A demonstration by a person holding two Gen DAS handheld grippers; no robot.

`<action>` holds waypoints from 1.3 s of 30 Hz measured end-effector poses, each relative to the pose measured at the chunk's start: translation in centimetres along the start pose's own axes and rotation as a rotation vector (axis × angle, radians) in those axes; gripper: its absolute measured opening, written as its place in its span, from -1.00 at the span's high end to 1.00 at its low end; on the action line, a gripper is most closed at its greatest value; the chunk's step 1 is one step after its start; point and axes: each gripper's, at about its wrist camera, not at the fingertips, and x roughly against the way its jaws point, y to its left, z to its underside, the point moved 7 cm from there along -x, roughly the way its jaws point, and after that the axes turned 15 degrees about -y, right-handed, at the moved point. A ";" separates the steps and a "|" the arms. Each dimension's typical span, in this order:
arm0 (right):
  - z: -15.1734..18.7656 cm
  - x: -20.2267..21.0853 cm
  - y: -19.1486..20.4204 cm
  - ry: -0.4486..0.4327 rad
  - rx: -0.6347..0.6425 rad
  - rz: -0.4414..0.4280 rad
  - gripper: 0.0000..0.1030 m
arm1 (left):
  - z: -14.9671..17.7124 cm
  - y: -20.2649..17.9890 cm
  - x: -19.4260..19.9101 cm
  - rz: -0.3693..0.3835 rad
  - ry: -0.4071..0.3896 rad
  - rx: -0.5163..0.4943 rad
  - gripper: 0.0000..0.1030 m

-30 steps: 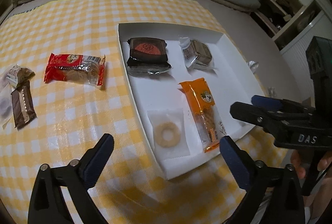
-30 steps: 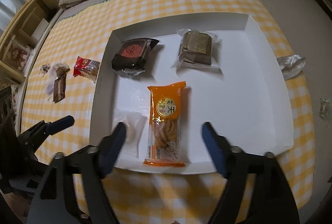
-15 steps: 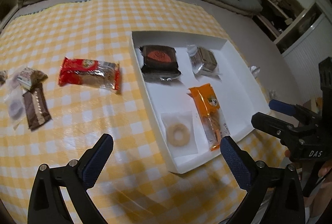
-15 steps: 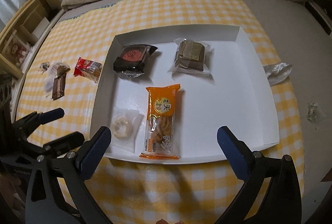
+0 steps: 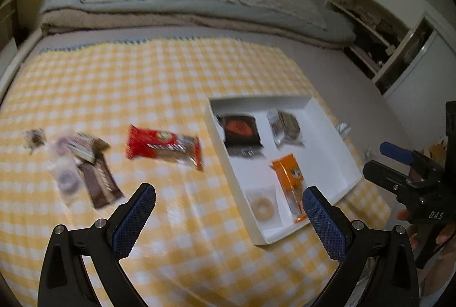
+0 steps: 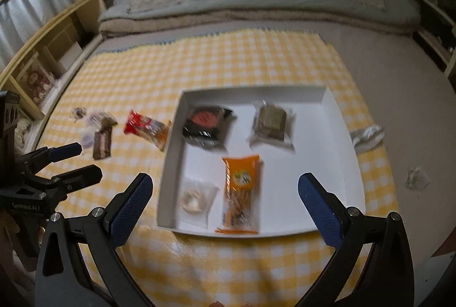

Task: Organize snacks
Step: 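Withdraw both tools from the tray toward the chocolate bars and red wrapper, then grasp the brown chocolate bar with the right tool while the left tool grasps the purple donut packet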

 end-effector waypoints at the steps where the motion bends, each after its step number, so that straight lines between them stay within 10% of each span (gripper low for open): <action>1: -0.5 0.2 0.5 -0.015 0.008 -0.003 -1.00 | -0.4 0.5 0.7 -0.006 -0.014 -0.001 -1.00; 21: -4.3 -2.4 12.2 -0.090 0.084 -0.174 -1.00 | -3.3 11.1 13.3 -0.179 -0.182 0.046 -1.00; 39: -0.5 -14.8 22.0 0.106 0.089 -0.391 -1.00 | -2.2 18.6 4.2 -0.294 -0.003 0.275 -0.62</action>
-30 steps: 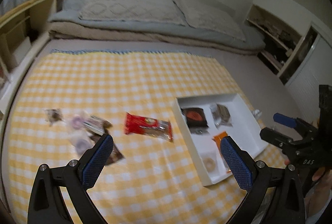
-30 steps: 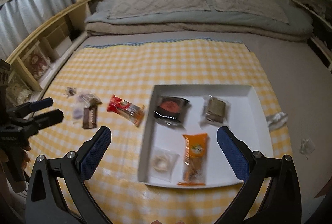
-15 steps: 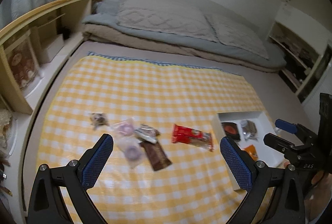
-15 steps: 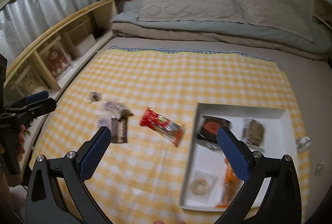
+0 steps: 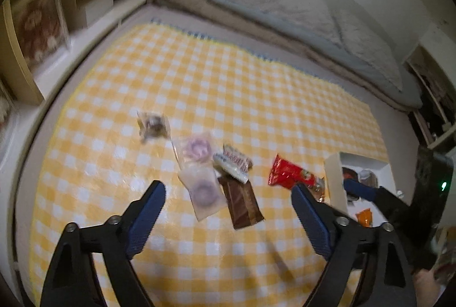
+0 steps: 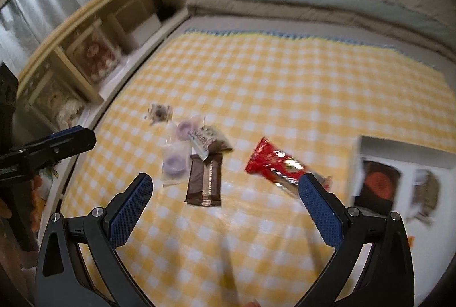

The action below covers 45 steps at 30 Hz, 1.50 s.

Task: Organize snacks
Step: 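Grasp the brown chocolate bar with the right tool while the left tool grasps the purple donut packet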

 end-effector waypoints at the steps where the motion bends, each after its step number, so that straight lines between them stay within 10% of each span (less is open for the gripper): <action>1: 0.5 -1.0 0.2 0.011 0.002 -0.004 -0.99 | 0.2 0.1 -1.1 -0.009 0.021 0.011 -0.55; 24: 8.3 -10.2 3.2 0.184 0.138 -0.038 0.02 | 3.7 2.4 -16.7 -0.186 0.270 0.073 -0.30; 45: 13.0 -3.0 -1.2 0.324 0.144 0.030 0.09 | 6.2 0.2 -17.4 -0.303 0.233 -0.058 -0.10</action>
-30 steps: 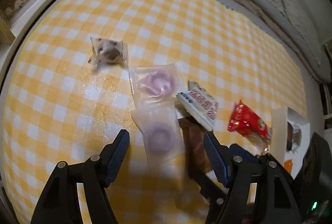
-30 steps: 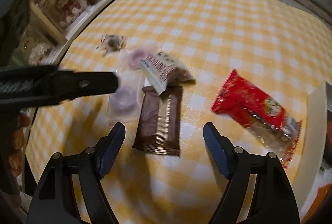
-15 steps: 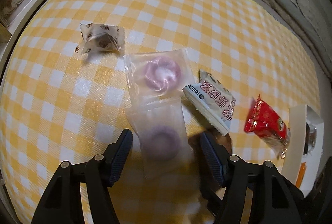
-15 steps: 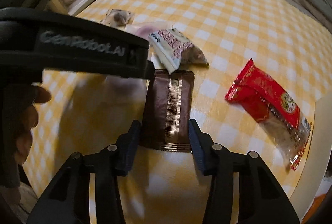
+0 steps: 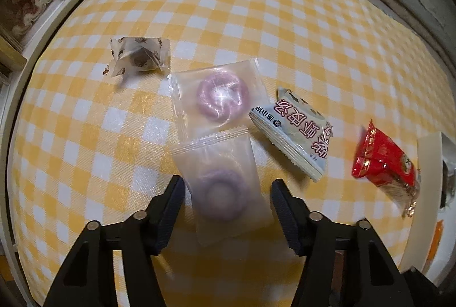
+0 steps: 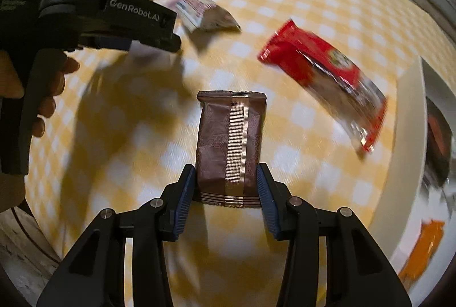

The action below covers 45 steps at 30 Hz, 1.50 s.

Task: Organize snacks
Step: 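Grasp the brown chocolate bar with the right tool while the left tool grasps the purple donut packet, then carry the chocolate bar and donut packet into the white tray and open both tools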

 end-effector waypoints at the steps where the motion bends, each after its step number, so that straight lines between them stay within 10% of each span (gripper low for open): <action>1: 0.1 0.1 0.1 0.007 -0.010 0.004 0.07 | 0.1 -0.3 -0.1 -0.002 -0.007 -0.017 0.00; 10: -2.3 -2.0 0.5 -0.008 -0.105 0.008 -0.28 | 1.1 -1.2 0.5 0.065 -0.011 -0.069 0.10; 15: -3.8 -3.0 -0.5 0.016 -0.158 0.052 0.18 | 1.4 0.6 2.0 0.097 -0.016 -0.063 0.12; 21: -5.0 -1.9 -1.2 -0.028 -0.151 0.054 0.18 | 0.6 2.2 5.7 0.127 -0.077 -0.052 0.12; 45: -10.0 15.1 -3.5 -0.464 -0.100 0.117 0.18 | 2.4 0.0 23.7 0.308 -0.410 -0.097 0.12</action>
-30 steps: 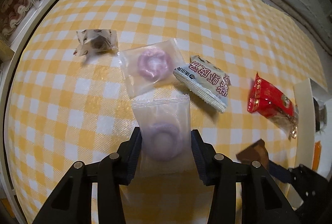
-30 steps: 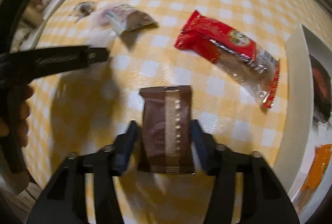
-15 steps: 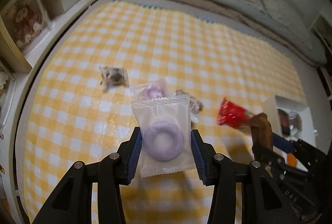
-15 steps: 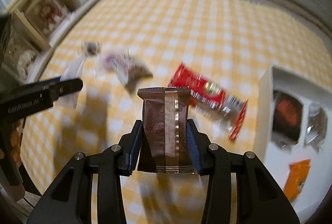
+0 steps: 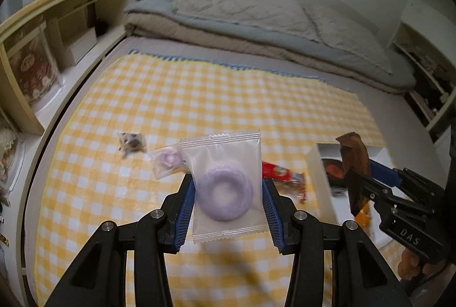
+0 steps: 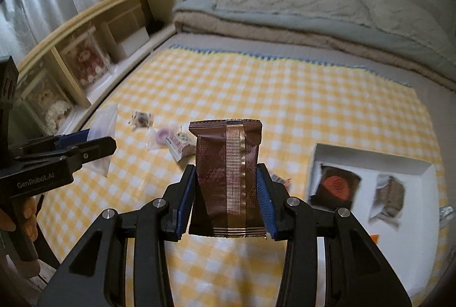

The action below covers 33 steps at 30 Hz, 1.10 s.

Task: Organize snacks
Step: 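Carry the chocolate bar and donut packet into the white tray and open both tools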

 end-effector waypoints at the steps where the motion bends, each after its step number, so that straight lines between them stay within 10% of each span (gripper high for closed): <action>1: -0.1 0.3 -0.3 -0.009 -0.002 0.004 0.18 | 0.0 -0.4 0.3 0.008 -0.006 -0.004 0.12; 15: 0.1 7.5 -9.5 -0.055 -0.077 0.138 0.18 | 0.9 -8.8 -0.3 0.134 -0.001 -0.044 0.12; 33: 6.9 12.5 -23.9 0.066 -0.198 0.347 0.18 | 4.9 -18.9 -11.5 0.283 0.250 0.002 0.12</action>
